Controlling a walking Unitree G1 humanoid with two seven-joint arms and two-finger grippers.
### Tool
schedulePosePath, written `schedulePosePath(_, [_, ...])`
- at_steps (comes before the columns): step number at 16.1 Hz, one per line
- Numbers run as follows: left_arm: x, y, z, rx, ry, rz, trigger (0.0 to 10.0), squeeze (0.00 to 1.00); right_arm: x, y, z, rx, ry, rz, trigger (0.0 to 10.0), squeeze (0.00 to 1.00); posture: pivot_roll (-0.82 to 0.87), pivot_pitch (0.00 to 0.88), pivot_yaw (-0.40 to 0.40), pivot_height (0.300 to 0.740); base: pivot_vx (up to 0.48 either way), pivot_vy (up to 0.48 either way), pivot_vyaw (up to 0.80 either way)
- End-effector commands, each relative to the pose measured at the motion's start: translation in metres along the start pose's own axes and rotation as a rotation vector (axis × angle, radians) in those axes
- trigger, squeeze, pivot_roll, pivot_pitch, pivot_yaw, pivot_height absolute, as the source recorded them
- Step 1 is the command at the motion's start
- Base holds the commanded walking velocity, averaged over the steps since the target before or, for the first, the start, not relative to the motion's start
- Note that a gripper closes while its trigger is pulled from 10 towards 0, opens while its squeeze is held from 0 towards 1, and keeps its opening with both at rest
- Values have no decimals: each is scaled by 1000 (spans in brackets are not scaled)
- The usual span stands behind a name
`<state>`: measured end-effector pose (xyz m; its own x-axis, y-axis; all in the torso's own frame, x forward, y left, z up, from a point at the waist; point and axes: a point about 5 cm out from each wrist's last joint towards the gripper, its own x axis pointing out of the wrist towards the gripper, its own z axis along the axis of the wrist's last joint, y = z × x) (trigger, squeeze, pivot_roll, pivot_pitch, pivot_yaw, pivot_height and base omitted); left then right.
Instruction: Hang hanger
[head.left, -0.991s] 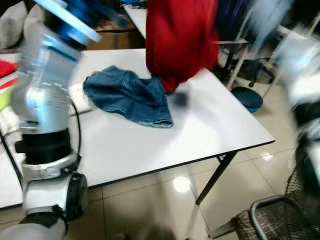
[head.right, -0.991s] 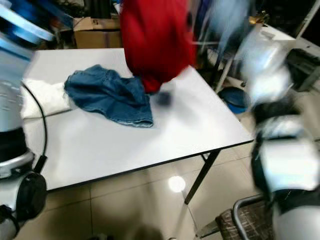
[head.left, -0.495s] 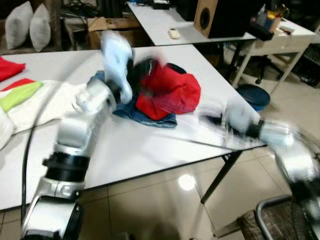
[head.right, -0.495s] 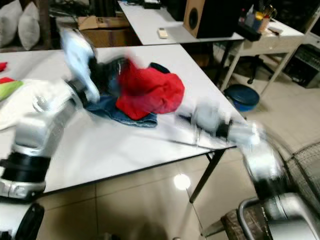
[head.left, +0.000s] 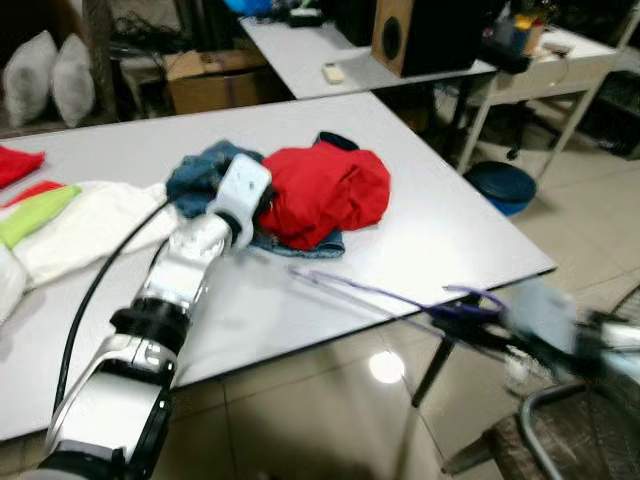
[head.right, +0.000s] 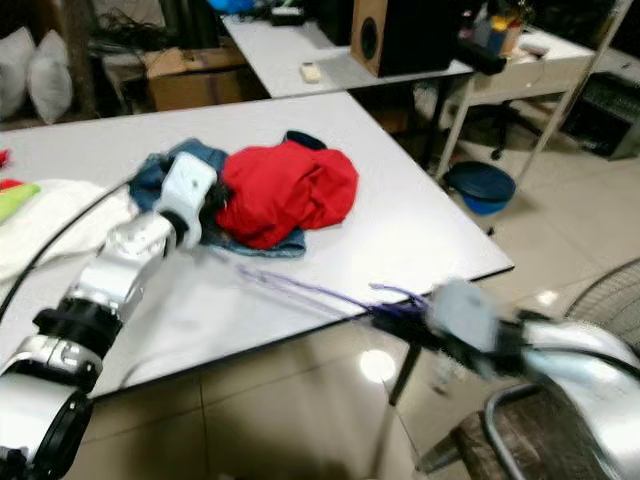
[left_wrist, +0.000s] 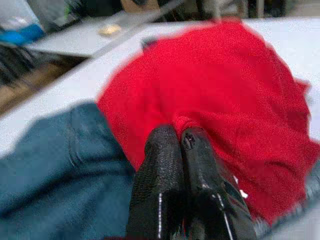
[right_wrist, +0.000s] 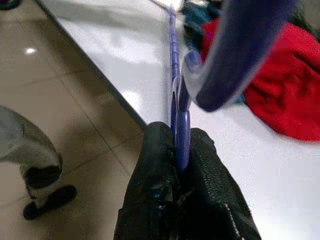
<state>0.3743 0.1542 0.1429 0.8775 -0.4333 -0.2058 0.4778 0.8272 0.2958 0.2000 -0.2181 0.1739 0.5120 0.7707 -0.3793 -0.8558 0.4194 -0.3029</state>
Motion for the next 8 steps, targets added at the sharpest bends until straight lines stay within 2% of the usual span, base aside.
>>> schedulePosePath(1, [-3, 1, -4, -22, -2, -39, 10000, 1000, -10, -6, 12, -10, -14, -55, 10000, 0, -298, 0, 86, 740, 0, 0, 0])
schedulePosePath(2, [-7, 0, -10, -40, -1, -87, 10000, 1000, -21, -6, 16, 10, -14, -107, 10000, 0, -300, 0, 87, 740, 0, 0, 0])
schedulePosePath(3, [-9, 0, -13, -39, 0, -102, 10000, 1000, -25, -5, 18, 15, -14, -121, 10000, 0, -300, 0, 87, 740, 0, 0, 0])
schedulePosePath(4, [-27, -3, -28, -42, 26, -188, 10000, 1000, -37, -2, 32, 38, -71, -170, 10000, 0, -283, 0, 71, 740, 0, 0, 0])
schedulePosePath(5, [-37, -6, -36, -20, 43, -226, 10000, 1000, -42, 1, 38, 48, -100, -182, 10000, 0, -269, 0, 59, 740, 0, 0, 0])
schedulePosePath(6, [-42, -8, -40, -17, 51, -241, 10000, 1000, -43, 1, 40, 53, -115, -192, 10000, 0, -270, 0, 59, 740, 0, 0, 0])
schedulePosePath(8, [-63, -18, -43, -22, 39, -326, 10000, 1000, -42, -2, 39, 84, -126, -262, 10000, 0, -270, 0, 61, 740, 0, 0, 0])
